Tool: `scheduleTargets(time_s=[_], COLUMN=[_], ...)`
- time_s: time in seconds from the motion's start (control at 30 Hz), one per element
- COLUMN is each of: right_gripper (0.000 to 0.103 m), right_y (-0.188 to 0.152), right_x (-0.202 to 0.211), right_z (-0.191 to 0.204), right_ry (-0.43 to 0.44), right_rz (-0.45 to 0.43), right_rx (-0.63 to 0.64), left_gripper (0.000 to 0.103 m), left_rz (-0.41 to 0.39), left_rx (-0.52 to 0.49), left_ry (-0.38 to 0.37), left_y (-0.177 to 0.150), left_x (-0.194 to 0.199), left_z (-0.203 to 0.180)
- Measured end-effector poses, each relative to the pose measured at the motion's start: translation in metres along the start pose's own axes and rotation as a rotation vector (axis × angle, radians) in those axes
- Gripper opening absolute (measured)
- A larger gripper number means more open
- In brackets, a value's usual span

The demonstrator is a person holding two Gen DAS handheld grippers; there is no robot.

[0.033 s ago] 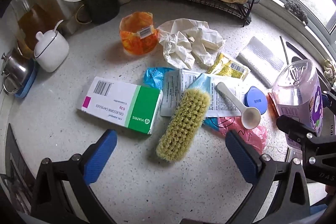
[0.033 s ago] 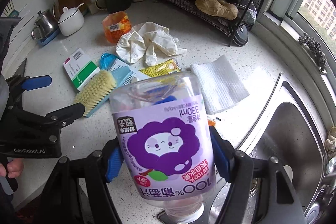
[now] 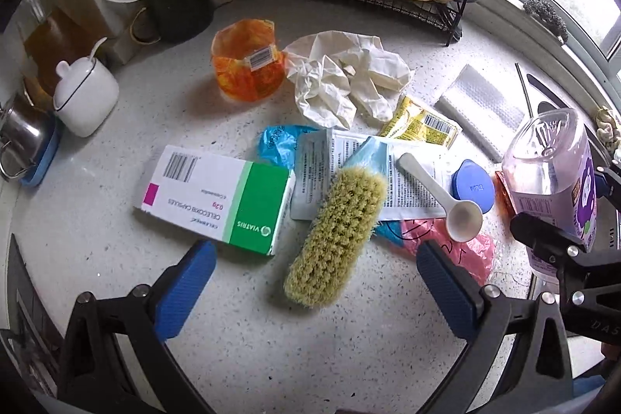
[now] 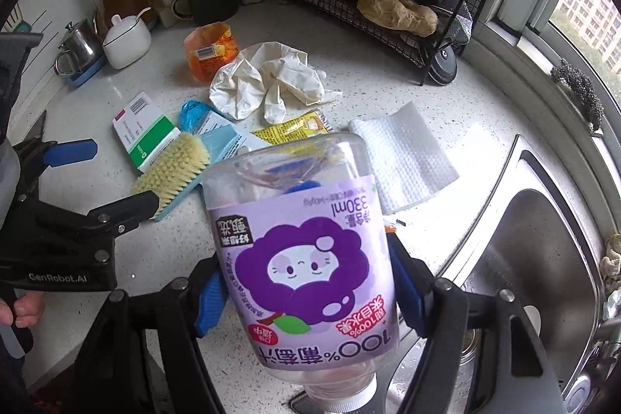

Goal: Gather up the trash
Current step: 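Grasp the pink-labelled juice bottle with the right tool while the left tool grasps the yellow brush, then carry the bottle and brush down toward the red bin under the counter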

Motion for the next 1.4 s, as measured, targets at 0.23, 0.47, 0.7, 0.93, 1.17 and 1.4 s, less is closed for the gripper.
scheduleTargets(time_s=[0.23,0.47,0.7,0.93,1.17,1.4], right_gripper=[0.070,0.069,0.069,0.069,0.069,0.069], right_y=[0.003,0.006,0.008,0.006,0.007,0.003], right_x=[-0.020,-0.028,-0.029,-0.029,-0.024,-0.012], right_z=[-0.010,-0.020,-0.023,-0.020,-0.020,-0.016], right_ry=[-0.013,-0.010,0.002,0.004,0.007,0.034], right_rz=[0.041,0.050,0.043,0.049,0.034,0.016], right_rx=[-0.041,-0.060,-0.057,-0.050,-0.044,-0.034], left_gripper=[0.099,0.081,0.070,0.068,0.036,0.036], left_rz=[0.029,0.016,0.014,-0.001,0.009,-0.026], left_rx=[-0.080,-0.155,-0.179,-0.198,-0.160,-0.090], left_ry=[-0.010,0.021,0.042,0.050,0.013,0.009], left_y=[0.012,0.021,0.022,0.027,0.025,0.019], left_x=[-0.029,-0.032,-0.033,-0.036,-0.031,-0.006], left_z=[-0.008,-0.023,-0.027,-0.025,-0.024,-0.027])
Point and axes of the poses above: each gripper's, at about its wrist camera, not at the fingertips, and x roughly against the way its jaws point, z to its left, y to its top, the point moved 8 cm from there along -x, roughly the way its jaws point, and after that the axes turned 8 degrees about -x, right-handed, at the moved point
